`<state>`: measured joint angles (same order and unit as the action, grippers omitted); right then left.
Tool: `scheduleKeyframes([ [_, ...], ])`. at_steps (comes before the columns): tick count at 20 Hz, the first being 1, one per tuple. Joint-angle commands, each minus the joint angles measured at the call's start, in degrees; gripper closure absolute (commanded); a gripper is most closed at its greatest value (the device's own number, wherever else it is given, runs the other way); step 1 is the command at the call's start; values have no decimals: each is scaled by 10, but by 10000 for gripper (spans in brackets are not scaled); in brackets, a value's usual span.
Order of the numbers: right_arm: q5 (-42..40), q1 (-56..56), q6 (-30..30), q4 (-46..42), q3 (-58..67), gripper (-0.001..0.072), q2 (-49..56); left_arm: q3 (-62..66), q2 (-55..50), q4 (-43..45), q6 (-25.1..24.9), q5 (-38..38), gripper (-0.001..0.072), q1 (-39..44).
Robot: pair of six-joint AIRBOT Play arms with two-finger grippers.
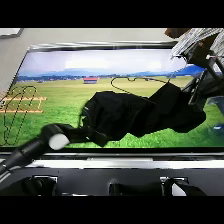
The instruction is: Fold the clothes and pants, and hang the long-sleeved shirts on hangers.
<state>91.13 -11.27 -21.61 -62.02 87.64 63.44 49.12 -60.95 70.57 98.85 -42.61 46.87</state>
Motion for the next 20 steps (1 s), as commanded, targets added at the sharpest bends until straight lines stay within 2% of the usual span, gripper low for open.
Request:
scheduleKeyframes([
  [1, 1, 0, -8, 0, 1, 690, 0, 29, -62, 150, 92, 9, 88, 134],
  [2, 1, 0, -13, 0, 1, 690, 0, 45, -87, 174, 92, 9, 35, 158],
  [4, 1, 0, -16, 0, 1, 690, 0, 81, -137, 226, 94, 9, 28, 186],
  [7, 1, 0, -18, 0, 1, 690, 0, 122, -194, 292, 188, 15, 28, 182],
  [9, 0, 0, -18, 0, 1, 690, 0, 136, -217, 296, 216, 49, 29, 170],
  [12, 1, 0, -23, 0, 1, 690, 0, 139, -238, 296, 223, 118, 30, 156],
  [16, 0, 0, -24, -2, 1, 690, 0, 139, -278, 296, 224, 130, 40, 137],
  [17, -1, 0, -24, -2, 1, 690, 0, 139, -284, 296, 238, 144, 52, 132],
  [18, -2, 0, -24, -2, 1, 690, 0, 139, -289, 296, 259, 159, 178, 124],
  [19, -4, 0, -24, -2, 1, 690, 0, 139, -293, 295, 278, 168, 355, 116],
  [20, -6, 0, -25, -2, 1, 690, 0, 139, -297, 295, 294, 172, 575, 108],
])
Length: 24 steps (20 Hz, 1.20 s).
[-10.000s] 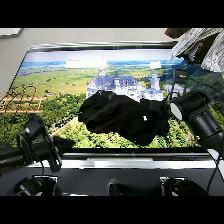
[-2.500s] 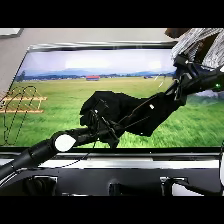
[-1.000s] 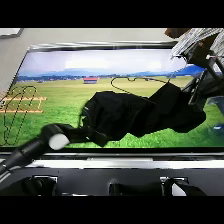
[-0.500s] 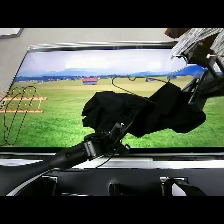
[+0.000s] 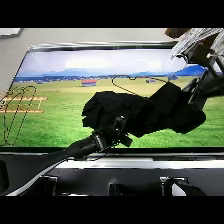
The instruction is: Fold the clothes and pants, and hang the long-sleeved shirts on hangers.
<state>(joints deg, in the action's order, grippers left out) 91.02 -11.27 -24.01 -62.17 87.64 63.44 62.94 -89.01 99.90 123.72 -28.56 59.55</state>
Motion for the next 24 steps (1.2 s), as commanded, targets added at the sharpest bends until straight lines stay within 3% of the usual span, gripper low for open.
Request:
scheduleKeyframes([
  [1, -7, 0, -1, -1, 1, 690, 0, 1, -18, 1, 69, 33, 689, -27],
  [3, -11, 0, -9, -1, 1, 690, 0, 1, -18, -6, 114, 53, 689, -45],
  [7, -10, 0, -9, -1, 1, 689, 0, 49, -4, -9, 113, 44, 691, -105],
  [10, -9, 0, -9, 0, 1, 690, -1, 128, 2, -9, 111, -13, 691, -166],
  [15, -4, 0, -29, 20, 1, 690, -4, 192, 0, -60, 21, -51, 691, -233],
  [21, 26, 0, -45, 35, 1, 691, -17, 193, 0, -66, 20, -56, 691, -263],
  [24, 32, 5, -58, 38, 1, 691, -16, 201, 0, -85, -20, -47, 691, -264],
])
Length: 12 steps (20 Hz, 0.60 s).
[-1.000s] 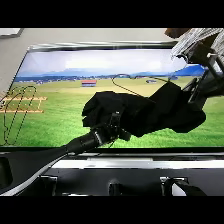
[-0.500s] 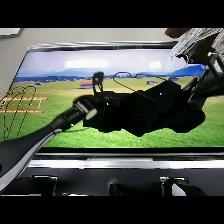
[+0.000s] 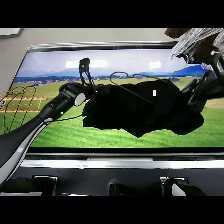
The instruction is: Fold the clothes and pants, and hang the long-sleeved shirts on hangers.
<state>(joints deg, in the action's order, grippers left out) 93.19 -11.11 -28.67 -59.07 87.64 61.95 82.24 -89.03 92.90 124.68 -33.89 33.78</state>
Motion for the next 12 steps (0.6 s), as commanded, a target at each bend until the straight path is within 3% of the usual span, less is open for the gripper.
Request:
scheduleKeyframes([
  [1, 9, 13, -12, -1, 1, 691, -2, 16, 0, -15, -31, 7, 691, -6],
  [6, -8, 80, -44, -101, 1, 691, 7, 62, -1, -15, -54, -11, 691, -22],
  [12, -5, 83, -71, -100, 1, 691, 10, 92, -1, -15, -74, -31, 690, -30],
])
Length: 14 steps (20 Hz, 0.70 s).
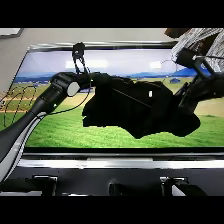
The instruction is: Fold the clothes and pants, and hang the long-sleeved shirts on hangers.
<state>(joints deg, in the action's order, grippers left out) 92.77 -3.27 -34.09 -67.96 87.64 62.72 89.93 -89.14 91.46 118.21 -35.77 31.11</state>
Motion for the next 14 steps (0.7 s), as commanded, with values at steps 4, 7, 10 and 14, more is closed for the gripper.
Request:
scheduleKeyframes([
  [4, -4, 4, -26, -11, 1, 691, 25, 48, 2, -50, -60, -27, 690, -3],
  [7, -16, 4, -33, -2, 1, 691, 47, 77, 3, -51, -60, -63, 690, -3],
  [10, -38, 4, -33, 2, 1, 691, 61, 93, 3, -62, -91, -75, 690, -1],
  [14, -58, 4, -33, -33, 1, 691, 65, 115, 3, -63, -103, -116, 690, 0],
])
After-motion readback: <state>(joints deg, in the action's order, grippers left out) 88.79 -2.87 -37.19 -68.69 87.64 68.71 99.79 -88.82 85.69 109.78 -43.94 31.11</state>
